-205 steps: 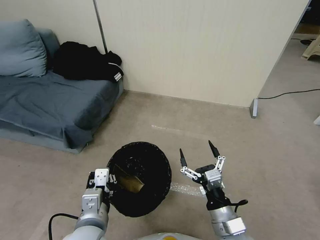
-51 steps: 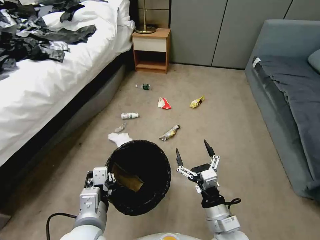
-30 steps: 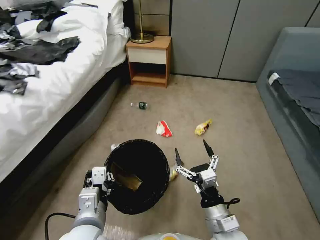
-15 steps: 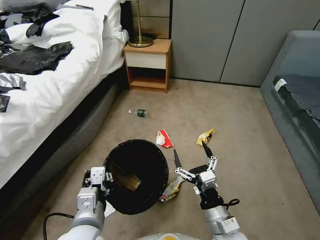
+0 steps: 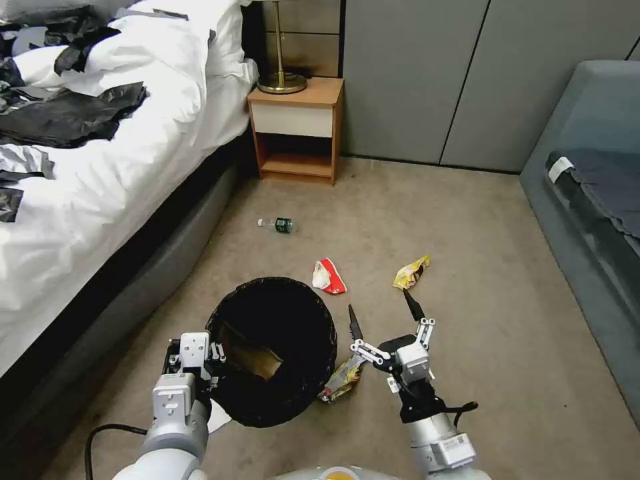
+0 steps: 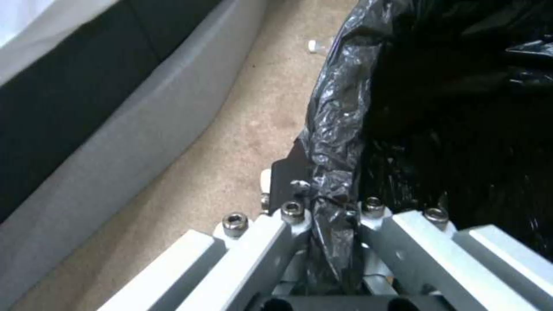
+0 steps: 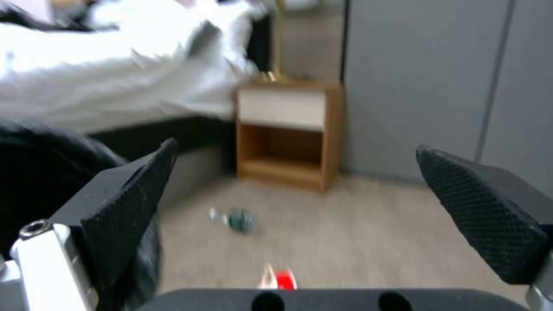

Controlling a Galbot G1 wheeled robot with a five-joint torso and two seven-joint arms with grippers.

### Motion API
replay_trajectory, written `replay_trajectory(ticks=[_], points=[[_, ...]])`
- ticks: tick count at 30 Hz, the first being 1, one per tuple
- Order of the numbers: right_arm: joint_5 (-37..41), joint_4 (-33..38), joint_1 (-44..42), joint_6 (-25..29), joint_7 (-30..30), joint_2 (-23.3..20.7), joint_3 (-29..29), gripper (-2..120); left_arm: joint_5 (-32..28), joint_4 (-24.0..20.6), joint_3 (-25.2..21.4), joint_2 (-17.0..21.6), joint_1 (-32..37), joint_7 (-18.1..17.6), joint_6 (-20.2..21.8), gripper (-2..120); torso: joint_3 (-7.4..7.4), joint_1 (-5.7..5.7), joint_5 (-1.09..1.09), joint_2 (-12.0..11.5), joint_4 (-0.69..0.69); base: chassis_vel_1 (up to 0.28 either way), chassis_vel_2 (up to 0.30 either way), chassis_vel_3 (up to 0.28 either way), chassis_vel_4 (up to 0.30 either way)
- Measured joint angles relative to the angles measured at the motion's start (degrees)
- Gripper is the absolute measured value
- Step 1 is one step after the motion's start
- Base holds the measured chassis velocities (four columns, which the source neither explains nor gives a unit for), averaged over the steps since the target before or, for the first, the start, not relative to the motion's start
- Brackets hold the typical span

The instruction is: Pick up the trash bin, then pick up the garbage from the floor and place it into the trash bin.

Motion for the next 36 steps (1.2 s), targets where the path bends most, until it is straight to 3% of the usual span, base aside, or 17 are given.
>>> replay_trajectory(ticks=[2, 3, 6, 7, 10, 11, 14, 18, 26, 36], points=[[2.73, 0.61, 0.25, -6.19, 4.21, -1.08, -0.83, 100, -0.44, -0.06, -0.62, 0.11, -0.10, -0.01, 0.05, 0, 0.00, 0.00, 0.00, 0.00, 0.00, 0.000, 0.000, 0.000, 0.000], [2.73, 0.61, 0.25, -6.19, 4.21, -1.08, -0.83, 100, -0.44, -0.06, -0.62, 0.11, -0.10, -0.01, 0.05, 0, 0.00, 0.00, 0.00, 0.00, 0.00, 0.000, 0.000, 0.000, 0.000], [9.21, 1.48, 1.14, -19.86, 11.21, -3.14, -2.35, 100, -0.71, -0.11, -0.94, 0.12, -0.13, -0.01, 0.11, 0, 0.00, 0.00, 0.00, 0.00, 0.00, 0.000, 0.000, 0.000, 0.000], [9.21, 1.48, 1.14, -19.86, 11.21, -3.14, -2.35, 100, -0.71, -0.11, -0.94, 0.12, -0.13, -0.01, 0.11, 0, 0.00, 0.00, 0.00, 0.00, 0.00, 0.000, 0.000, 0.000, 0.000], [16.13, 0.46, 2.92, -29.90, 15.23, -5.68, -3.08, 100, -0.67, -0.11, -0.88, 0.03, -0.17, -0.01, 0.18, 0, 0.00, 0.00, 0.00, 0.00, 0.00, 0.000, 0.000, 0.000, 0.000], [16.13, 0.46, 2.92, -29.90, 15.23, -5.68, -3.08, 100, -0.67, -0.11, -0.88, 0.03, -0.17, -0.01, 0.18, 0, 0.00, 0.00, 0.00, 0.00, 0.00, 0.000, 0.000, 0.000, 0.000], [24.79, -1.66, 5.12, -36.43, 17.75, -8.00, -3.93, 100, -0.50, 0.02, -0.69, -0.07, -0.23, 0.02, 0.22, 0, 0.00, 0.00, 0.01, 0.00, 0.00, 0.000, 0.000, 0.000, 0.000], [31.59, -4.11, 7.79, -41.64, 18.36, -9.72, -4.49, 100, -0.26, 0.33, -0.45, -0.20, -0.25, 0.03, 0.25, 0, 0.01, 0.00, 0.01, 0.00, 0.00, 0.000, 0.000, 0.000, 0.000], [37.65, -9.08, 14.28, -48.47, 17.61, -10.64, -5.85, 100, 0.18, 0.52, -0.34, -0.39, -0.08, 0.10, 0.27, 0, 0.01, 0.00, 0.00, 0.00, 0.00, 0.000, 0.000, 0.000, 0.000], [37.82, -18.18, 19.63, -47.33, 13.68, -8.25, -7.06, 100, 0.74, 0.66, -0.42, -0.45, 0.48, 0.14, 0.25, 0, 0.01, 0.00, 0.00, 0.00, 0.00, 0.000, 0.000, 0.000, 0.000]])
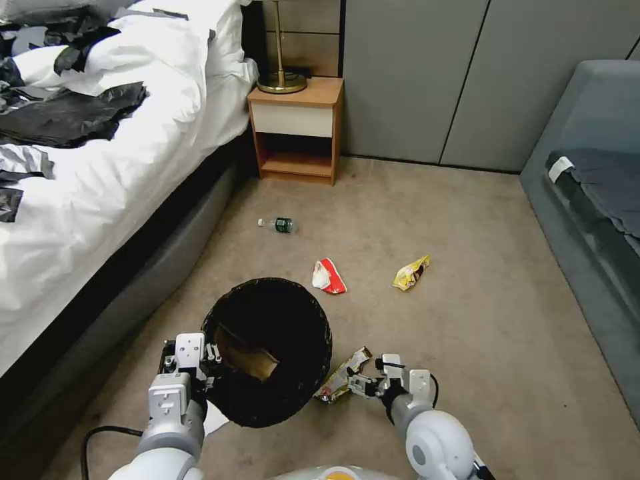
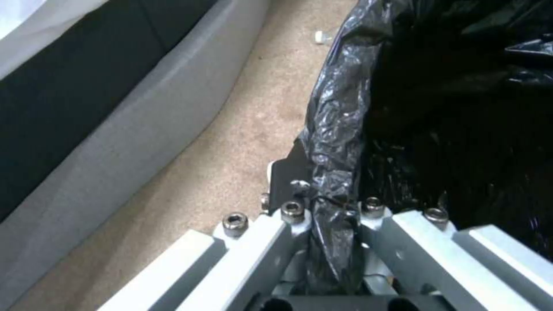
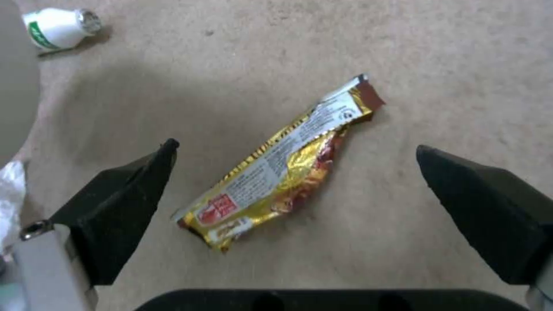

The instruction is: Pick up the trash bin, then pick up the garbage from the floor and place it into the trash bin.

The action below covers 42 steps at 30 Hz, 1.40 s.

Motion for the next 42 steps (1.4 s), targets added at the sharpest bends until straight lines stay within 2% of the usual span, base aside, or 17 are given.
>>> replay_trajectory(ticks=[24, 27, 29, 34, 35, 38, 39, 42], points=[[-3.69, -19.56, 8.05, 7.51, -5.90, 5.27, -1.45, 100, 0.39, 0.29, 0.30, -0.06, 0.34, -0.19, -0.18, 0, 0.00, 0.00, 0.00, 0.00, 0.00, 0.000, 0.000, 0.000, 0.000], [-5.80, -24.82, 10.84, 10.12, -8.38, 7.57, -1.15, 100, 0.96, 0.66, 0.88, -0.21, 0.33, -0.29, -0.31, 0, 0.00, 0.00, 0.00, 0.00, 0.00, 0.000, 0.000, 0.000, 0.000], [-6.19, -25.72, 11.37, 10.42, -8.71, 8.03, -1.12, 99, 1.04, 0.70, 0.94, -0.23, 0.32, -0.30, -0.33, 0, 0.00, 0.00, 0.00, 0.00, 0.00, 0.000, 0.000, 0.000, 0.000], [-8.77, -30.51, 13.45, 12.08, -9.82, 9.68, -1.14, 84, 1.12, 0.78, 0.87, -0.27, 0.40, -0.35, -0.36, 0, 0.00, 0.00, 0.00, 0.00, 0.00, 0.000, 0.000, 0.000, 0.000], [-8.77, -30.51, 13.45, 12.08, -9.82, 9.68, -1.14, 84, 1.12, 0.78, 0.87, -0.27, 0.40, -0.35, -0.36, 0, 0.00, 0.00, 0.00, 0.00, 0.00, 0.000, 0.000, 0.000, 0.000], [-9.10, -31.82, 13.90, 12.57, -9.87, 9.76, -1.12, 68, 1.12, 0.78, 0.60, -0.28, 0.44, -0.37, -0.36, 0, 0.00, 0.00, -0.02, 0.00, -0.01, 0.000, 0.000, 0.000, 0.000], [-9.10, -31.82, 13.90, 12.57, -9.87, 9.76, -1.12, 68, 1.12, 0.78, 0.60, -0.28, 0.44, -0.37, -0.36, 0, 0.00, 0.00, -0.02, 0.00, -0.01, 0.000, 0.000, 0.000, 0.000], [-9.12, -32.09, 13.95, 12.94, -10.06, 9.47, -0.95, 57, 1.12, 0.78, 0.59, -0.29, 0.42, -0.37, -0.36, 0, 0.00, 0.00, -0.02, 0.00, -0.01, 0.000, 0.000, 0.000, 0.000]])
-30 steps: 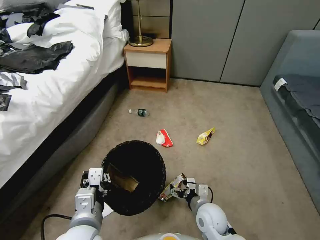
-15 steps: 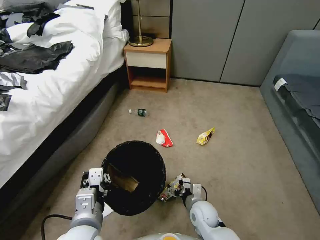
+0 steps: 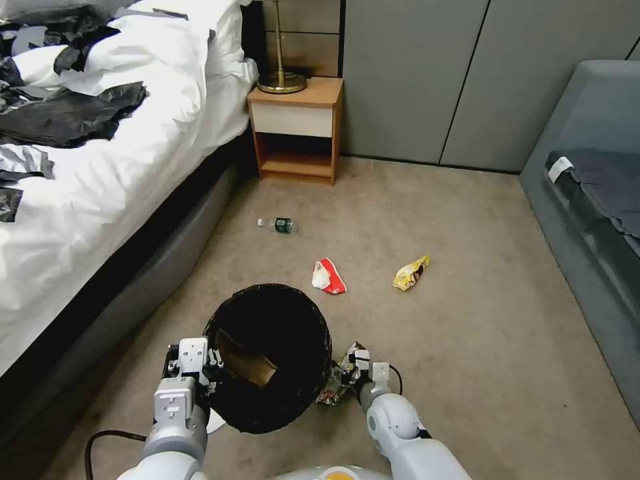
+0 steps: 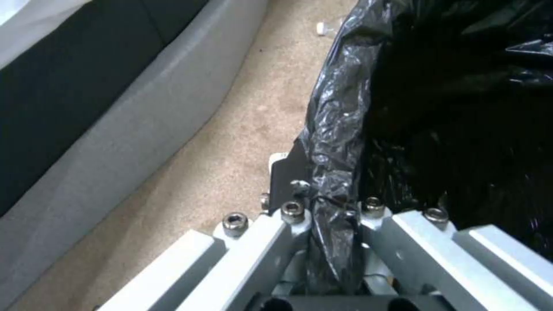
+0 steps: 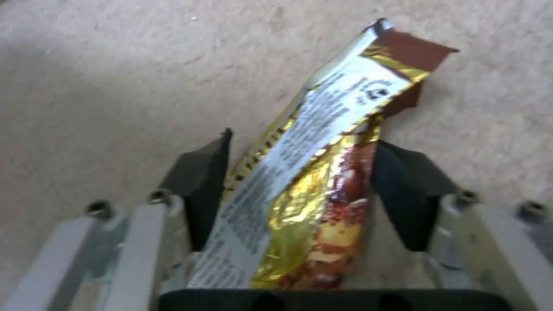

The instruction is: Pick up the trash bin, then pick up the garbage from the floor and place it into the trash bin.

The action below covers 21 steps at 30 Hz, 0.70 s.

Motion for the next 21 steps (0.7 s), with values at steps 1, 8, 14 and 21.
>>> replay_trajectory(ticks=[1, 8, 14, 21], points=[[0.00, 0.00, 0.00, 0.00, 0.00, 0.00, 0.00, 57, 0.00, 0.00, 0.00, 0.00, 0.00, 0.00, 0.00, 0, 0.00, 0.00, 0.00, 0.00, 0.00, 0.000, 0.000, 0.000, 0.000], [-0.14, -0.49, -0.02, 0.80, -0.47, -0.65, 1.12, 26, -0.02, 0.08, 0.22, 0.02, -0.11, 0.00, -0.03, 0, 0.00, 0.00, 0.03, 0.00, 0.01, 0.000, 0.000, 0.000, 0.000], [-0.74, -0.46, -0.45, 1.66, -0.40, -0.80, 1.74, 3, -0.12, 0.04, 0.10, 0.11, -0.10, -0.01, -0.04, 0, 0.00, 0.00, 0.02, 0.00, 0.01, 0.000, 0.000, 0.000, 0.000], [-0.70, 0.53, -0.78, 2.23, -0.17, -1.08, 2.13, 0, -0.12, 0.02, 0.19, 0.13, -0.14, 0.00, -0.06, 0, 0.01, 0.00, 0.02, 0.00, 0.01, 0.000, 0.000, 0.000, 0.000]])
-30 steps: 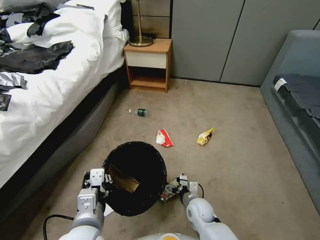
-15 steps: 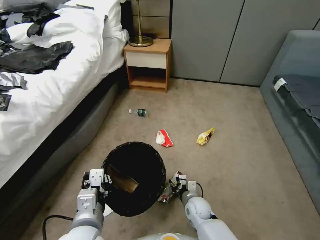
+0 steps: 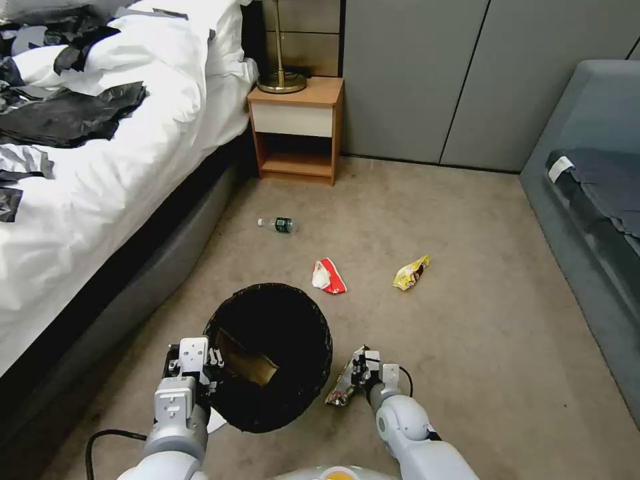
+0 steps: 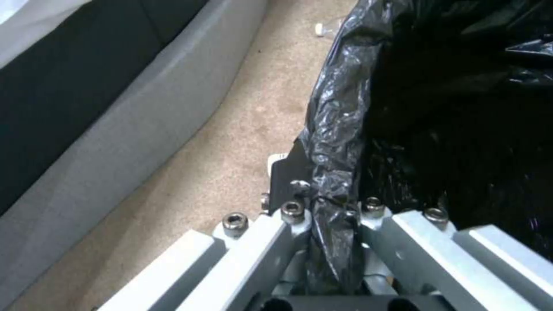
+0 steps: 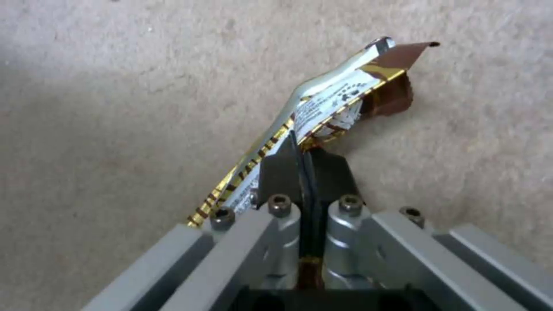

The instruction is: Pick up the trash bin, then pick up the garbage from the floor and place it into the trash bin.

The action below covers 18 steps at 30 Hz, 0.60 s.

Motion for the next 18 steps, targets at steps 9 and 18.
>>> replay_trajectory(ticks=[9, 18], points=[[0.71, 2.90, -0.66, 0.86, 1.77, -1.03, 1.91, 0, -0.34, -0.46, -0.59, 0.20, 0.05, 0.04, 0.00, 0, 0.00, 0.00, 0.00, -0.01, 0.00, 0.000, 0.000, 0.000, 0.000], [2.92, 10.57, -2.24, 5.51, 2.84, -4.00, 4.84, 0, -0.62, -0.64, -0.74, 0.39, -0.04, 0.08, 0.00, 0, 0.00, 0.00, 0.02, -0.01, 0.00, 0.000, 0.000, 0.000, 0.000]])
